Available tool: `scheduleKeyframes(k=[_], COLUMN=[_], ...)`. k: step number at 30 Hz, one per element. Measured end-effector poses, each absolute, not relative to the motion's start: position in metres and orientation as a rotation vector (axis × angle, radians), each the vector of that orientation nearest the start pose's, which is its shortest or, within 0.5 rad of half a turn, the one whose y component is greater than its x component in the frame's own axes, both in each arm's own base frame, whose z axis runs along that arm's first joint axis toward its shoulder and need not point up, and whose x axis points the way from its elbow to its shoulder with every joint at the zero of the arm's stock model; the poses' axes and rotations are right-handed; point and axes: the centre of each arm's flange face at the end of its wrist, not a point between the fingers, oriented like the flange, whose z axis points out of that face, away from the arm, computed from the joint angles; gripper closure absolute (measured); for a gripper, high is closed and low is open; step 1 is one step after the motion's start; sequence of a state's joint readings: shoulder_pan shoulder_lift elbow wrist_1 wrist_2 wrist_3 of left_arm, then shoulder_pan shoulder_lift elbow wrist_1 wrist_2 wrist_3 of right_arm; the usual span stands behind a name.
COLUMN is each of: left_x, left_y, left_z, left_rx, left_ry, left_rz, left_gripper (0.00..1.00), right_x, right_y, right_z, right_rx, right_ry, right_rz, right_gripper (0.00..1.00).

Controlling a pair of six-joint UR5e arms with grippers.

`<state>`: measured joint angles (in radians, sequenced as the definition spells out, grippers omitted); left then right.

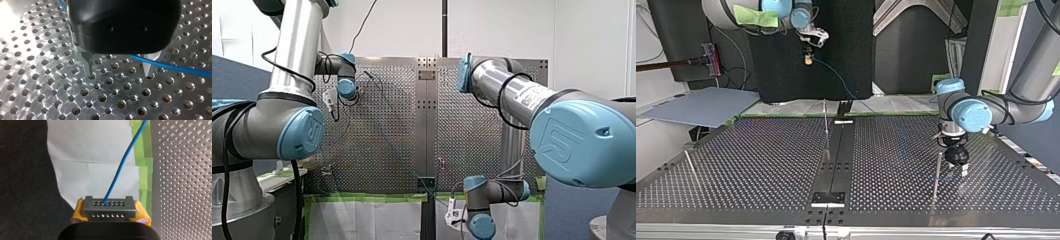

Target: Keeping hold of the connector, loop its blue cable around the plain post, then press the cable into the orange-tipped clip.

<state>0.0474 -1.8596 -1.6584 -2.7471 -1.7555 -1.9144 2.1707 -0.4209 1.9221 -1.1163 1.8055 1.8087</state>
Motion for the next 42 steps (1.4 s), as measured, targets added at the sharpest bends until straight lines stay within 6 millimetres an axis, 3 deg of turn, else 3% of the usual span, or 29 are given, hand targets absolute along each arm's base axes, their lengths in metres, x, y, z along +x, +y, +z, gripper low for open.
scheduleKeyframes(k=[6,19,42], left_x=[0.591,0.591,0.59], left_y=[-0.085,-0.08,-0.074], left_z=[0.328,0.328,0.328], left_rx=[-0.45,-0.465,-0.492], left_ry=[1.484,1.481,1.475], left_rz=[-0.092,-0.08,-0.055], left_gripper=[0.0,0.0,0.0], right_x=[0.345,0.359,0.363], right_y=[-0.317,-0.35,-0.386], right_z=[-0.161,-0.104,-0.001], right_rx=[1.748,1.66,1.43], right_ry=[-1.401,-1.32,-1.179], right_rz=[1.242,1.362,1.555], right_gripper=[1.0,1.0,1.0])
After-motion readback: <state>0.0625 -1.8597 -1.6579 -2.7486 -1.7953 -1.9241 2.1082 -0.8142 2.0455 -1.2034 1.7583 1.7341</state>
